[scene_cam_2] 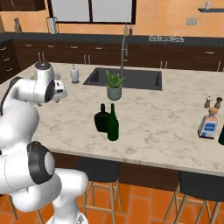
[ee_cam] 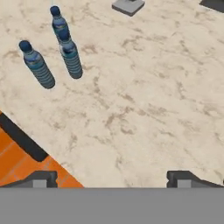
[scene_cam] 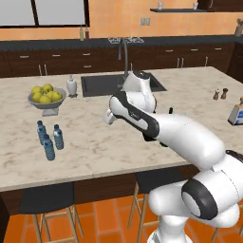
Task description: Move the plastic bottles in the middle to the plastics group, and the glass bottles in the middle to the glass group.
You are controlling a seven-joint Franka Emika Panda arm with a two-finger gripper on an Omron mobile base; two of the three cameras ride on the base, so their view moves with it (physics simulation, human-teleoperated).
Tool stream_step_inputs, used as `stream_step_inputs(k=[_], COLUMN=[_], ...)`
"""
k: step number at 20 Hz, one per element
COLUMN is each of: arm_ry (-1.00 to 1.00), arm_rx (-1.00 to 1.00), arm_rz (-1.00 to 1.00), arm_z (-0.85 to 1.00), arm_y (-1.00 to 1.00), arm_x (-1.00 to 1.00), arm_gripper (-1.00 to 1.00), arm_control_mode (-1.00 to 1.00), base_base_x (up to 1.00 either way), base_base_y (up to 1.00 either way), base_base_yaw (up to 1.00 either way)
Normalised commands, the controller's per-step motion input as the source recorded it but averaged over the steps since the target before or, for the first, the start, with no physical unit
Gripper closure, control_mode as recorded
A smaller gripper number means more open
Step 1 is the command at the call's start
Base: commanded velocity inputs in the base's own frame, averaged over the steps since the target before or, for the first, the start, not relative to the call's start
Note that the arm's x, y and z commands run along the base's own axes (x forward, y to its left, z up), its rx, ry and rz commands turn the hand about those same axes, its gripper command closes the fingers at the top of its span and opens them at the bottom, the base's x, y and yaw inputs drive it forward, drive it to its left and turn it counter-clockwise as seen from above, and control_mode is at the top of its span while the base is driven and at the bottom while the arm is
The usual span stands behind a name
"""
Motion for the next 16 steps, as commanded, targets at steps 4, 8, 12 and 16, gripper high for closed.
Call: stream_step_inputs(k=[4, 8, 12, 16], arm_ry=[0.00, 0.02, 0.02, 0.00], arm_rx=[-0.13, -0.05, 0.00, 0.06], arm_rz=[-0.46, -0.48, -0.45, -0.36], arm_z=[0.02, 0.11, 0.07, -0.14], arm_y=[-0.92, -0.99, -1.00, -1.00], arm_x=[-0.30, -0.19, -0.16, -0.04], arm_gripper=[-1.00, -1.00, -1.00, -1.00], arm_control_mode=[-1.00, -1.00, -1.00, -1.00], base_base_x=[0.00, 0.00, 0.00, 0.00], base_base_y=[0.00, 0.00, 0.00, 0.00], base_base_yaw=[0.00, 0.00, 0.00, 0.00])
